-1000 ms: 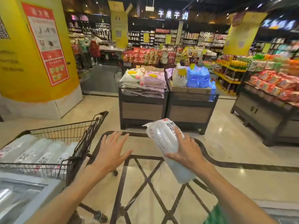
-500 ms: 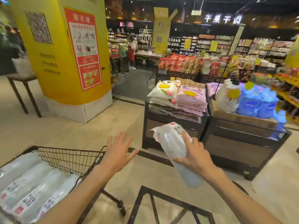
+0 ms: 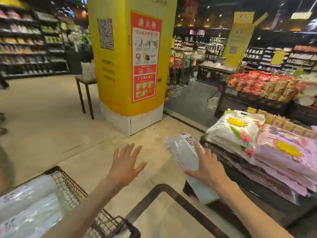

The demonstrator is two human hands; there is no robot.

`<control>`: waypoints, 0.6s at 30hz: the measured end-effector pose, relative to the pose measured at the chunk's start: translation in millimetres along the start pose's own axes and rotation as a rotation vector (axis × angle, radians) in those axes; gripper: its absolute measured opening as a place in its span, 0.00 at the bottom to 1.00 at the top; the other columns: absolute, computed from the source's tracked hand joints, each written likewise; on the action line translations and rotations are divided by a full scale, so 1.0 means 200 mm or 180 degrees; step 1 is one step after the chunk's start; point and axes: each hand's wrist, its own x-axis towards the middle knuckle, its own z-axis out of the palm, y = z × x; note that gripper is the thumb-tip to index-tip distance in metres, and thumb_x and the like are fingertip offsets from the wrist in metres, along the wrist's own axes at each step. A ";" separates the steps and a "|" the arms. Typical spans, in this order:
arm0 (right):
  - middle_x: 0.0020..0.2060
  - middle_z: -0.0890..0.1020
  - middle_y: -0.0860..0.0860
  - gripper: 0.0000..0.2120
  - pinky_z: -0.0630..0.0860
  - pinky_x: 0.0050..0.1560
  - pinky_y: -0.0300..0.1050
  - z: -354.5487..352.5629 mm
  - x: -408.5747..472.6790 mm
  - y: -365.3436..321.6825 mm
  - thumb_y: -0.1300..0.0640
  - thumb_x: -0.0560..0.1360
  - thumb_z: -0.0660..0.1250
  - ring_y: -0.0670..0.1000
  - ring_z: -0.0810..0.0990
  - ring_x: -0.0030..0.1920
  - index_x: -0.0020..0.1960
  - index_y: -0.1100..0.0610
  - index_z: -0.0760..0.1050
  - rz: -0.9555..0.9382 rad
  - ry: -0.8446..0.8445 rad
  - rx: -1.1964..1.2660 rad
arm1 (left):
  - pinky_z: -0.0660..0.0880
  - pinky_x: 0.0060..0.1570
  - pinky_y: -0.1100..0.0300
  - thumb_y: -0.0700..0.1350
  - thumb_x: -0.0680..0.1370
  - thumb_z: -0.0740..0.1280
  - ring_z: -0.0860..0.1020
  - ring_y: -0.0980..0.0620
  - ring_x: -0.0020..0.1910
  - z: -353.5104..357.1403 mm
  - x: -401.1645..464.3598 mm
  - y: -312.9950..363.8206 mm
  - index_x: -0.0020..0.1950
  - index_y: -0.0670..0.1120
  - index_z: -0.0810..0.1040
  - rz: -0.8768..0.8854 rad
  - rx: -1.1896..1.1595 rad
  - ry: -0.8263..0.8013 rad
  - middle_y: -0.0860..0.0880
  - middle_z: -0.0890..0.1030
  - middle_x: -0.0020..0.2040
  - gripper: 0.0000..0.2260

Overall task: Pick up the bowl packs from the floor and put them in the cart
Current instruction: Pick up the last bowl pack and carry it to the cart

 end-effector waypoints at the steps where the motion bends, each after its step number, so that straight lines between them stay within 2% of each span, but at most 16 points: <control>1: 0.74 0.66 0.57 0.59 0.76 0.64 0.61 0.03 0.17 -0.03 0.27 0.66 0.74 0.62 0.70 0.71 0.83 0.41 0.41 -0.0127 -0.0030 0.0046 | 0.44 0.79 0.40 0.69 0.81 0.48 0.49 0.46 0.82 0.01 0.08 -0.06 0.83 0.57 0.50 -0.0128 0.0061 0.0011 0.49 0.52 0.84 0.33; 4: 0.72 0.68 0.56 0.59 0.77 0.60 0.57 0.16 0.66 -0.19 0.26 0.66 0.72 0.60 0.71 0.67 0.83 0.43 0.40 -0.0614 -0.0091 0.0001 | 0.48 0.78 0.40 0.71 0.75 0.40 0.53 0.45 0.82 0.06 0.28 -0.31 0.83 0.55 0.52 -0.0564 0.0250 0.0114 0.47 0.55 0.83 0.39; 8: 0.71 0.67 0.54 0.59 0.77 0.56 0.57 0.36 1.26 -0.51 0.26 0.65 0.71 0.60 0.70 0.68 0.83 0.41 0.41 -0.1279 -0.0255 -0.0021 | 0.60 0.73 0.36 0.70 0.78 0.47 0.66 0.41 0.77 0.11 0.43 -0.68 0.79 0.52 0.66 -0.1266 0.0323 0.0452 0.44 0.68 0.78 0.36; 12: 0.71 0.69 0.54 0.59 0.78 0.56 0.59 0.55 1.72 -0.94 0.26 0.63 0.73 0.61 0.71 0.67 0.83 0.41 0.44 -0.2206 -0.0389 -0.0056 | 0.53 0.77 0.38 0.71 0.78 0.48 0.57 0.44 0.80 0.07 0.41 -0.94 0.81 0.54 0.58 -0.2421 0.0246 0.0519 0.47 0.59 0.82 0.36; 13: 0.70 0.69 0.54 0.59 0.78 0.56 0.59 0.56 1.77 -1.00 0.26 0.63 0.73 0.62 0.72 0.66 0.83 0.42 0.45 -0.2264 -0.0411 -0.0064 | 0.51 0.77 0.38 0.70 0.79 0.49 0.56 0.44 0.81 0.06 0.39 -0.96 0.82 0.54 0.57 -0.2552 0.0249 0.0566 0.47 0.58 0.82 0.35; 14: 0.69 0.69 0.55 0.60 0.78 0.56 0.59 0.62 1.85 -1.17 0.26 0.63 0.74 0.62 0.72 0.65 0.83 0.42 0.46 -0.2638 -0.0546 -0.0068 | 0.49 0.77 0.38 0.70 0.79 0.49 0.55 0.45 0.81 0.04 0.33 -1.00 0.82 0.54 0.56 -0.2926 0.0324 0.0573 0.47 0.57 0.82 0.35; 15: 0.69 0.69 0.55 0.60 0.79 0.55 0.59 0.66 1.90 -1.33 0.26 0.63 0.73 0.63 0.73 0.64 0.83 0.42 0.46 -0.2915 -0.0693 -0.0040 | 0.48 0.77 0.38 0.71 0.78 0.46 0.54 0.45 0.81 0.02 0.25 -1.02 0.82 0.54 0.56 -0.3247 0.0334 0.0586 0.47 0.57 0.82 0.36; 16: 0.68 0.70 0.56 0.60 0.79 0.54 0.59 0.68 1.90 -1.38 0.26 0.62 0.73 0.63 0.73 0.64 0.83 0.43 0.46 -0.2903 -0.0699 -0.0017 | 0.47 0.78 0.38 0.72 0.76 0.42 0.54 0.44 0.81 0.01 0.22 -1.02 0.82 0.54 0.56 -0.3272 0.0372 0.0595 0.47 0.58 0.82 0.38; 18: 0.68 0.71 0.57 0.60 0.79 0.53 0.60 0.79 1.92 -1.73 0.25 0.61 0.72 0.64 0.72 0.64 0.84 0.44 0.48 -0.3543 -0.0898 0.0043 | 0.48 0.77 0.37 0.72 0.73 0.39 0.57 0.43 0.81 -0.02 0.04 -1.04 0.82 0.54 0.58 -0.3927 0.0467 0.0806 0.47 0.60 0.81 0.42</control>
